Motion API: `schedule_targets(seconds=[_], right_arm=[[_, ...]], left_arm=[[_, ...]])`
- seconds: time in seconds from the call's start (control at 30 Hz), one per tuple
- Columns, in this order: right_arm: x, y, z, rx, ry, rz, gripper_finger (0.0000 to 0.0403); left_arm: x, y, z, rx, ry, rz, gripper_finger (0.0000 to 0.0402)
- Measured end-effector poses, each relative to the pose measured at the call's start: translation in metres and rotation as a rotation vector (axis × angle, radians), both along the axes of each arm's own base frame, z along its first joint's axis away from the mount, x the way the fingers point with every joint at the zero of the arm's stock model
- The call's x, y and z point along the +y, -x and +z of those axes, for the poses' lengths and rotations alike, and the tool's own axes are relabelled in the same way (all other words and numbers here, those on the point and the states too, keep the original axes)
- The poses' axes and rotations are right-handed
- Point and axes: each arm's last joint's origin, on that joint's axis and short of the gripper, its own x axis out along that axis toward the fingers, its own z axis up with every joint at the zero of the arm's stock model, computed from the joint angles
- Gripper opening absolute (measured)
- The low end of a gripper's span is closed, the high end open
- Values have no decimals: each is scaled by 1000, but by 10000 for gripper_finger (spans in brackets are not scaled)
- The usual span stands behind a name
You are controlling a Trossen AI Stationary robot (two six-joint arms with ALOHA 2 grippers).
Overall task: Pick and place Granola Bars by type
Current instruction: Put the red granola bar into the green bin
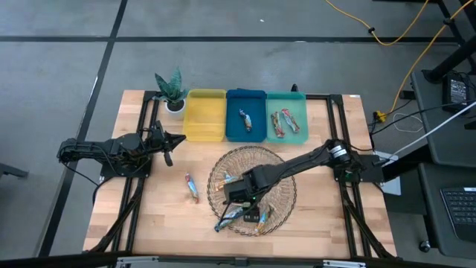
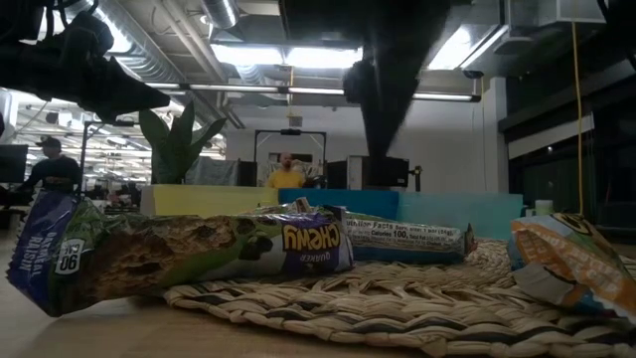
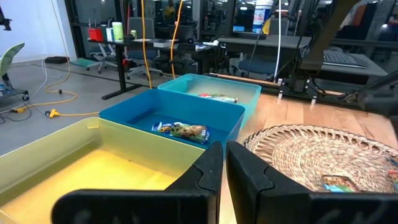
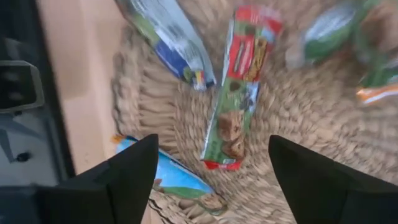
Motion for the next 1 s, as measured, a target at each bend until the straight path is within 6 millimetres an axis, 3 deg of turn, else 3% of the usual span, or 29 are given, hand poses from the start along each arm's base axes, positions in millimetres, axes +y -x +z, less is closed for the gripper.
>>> schedule_targets(seconds=[0.2, 0.63, 1.0], right_arm=[[3, -4, -22, 43, 79, -56, 303], [3, -10, -29, -5, 143, -146, 302], [7, -14, -57, 50, 178, -134, 302]], left_arm=[[0, 0, 0, 0, 0, 0, 16], [0, 0, 0, 0, 0, 0, 16], [0, 0, 0, 0, 0, 0, 16]])
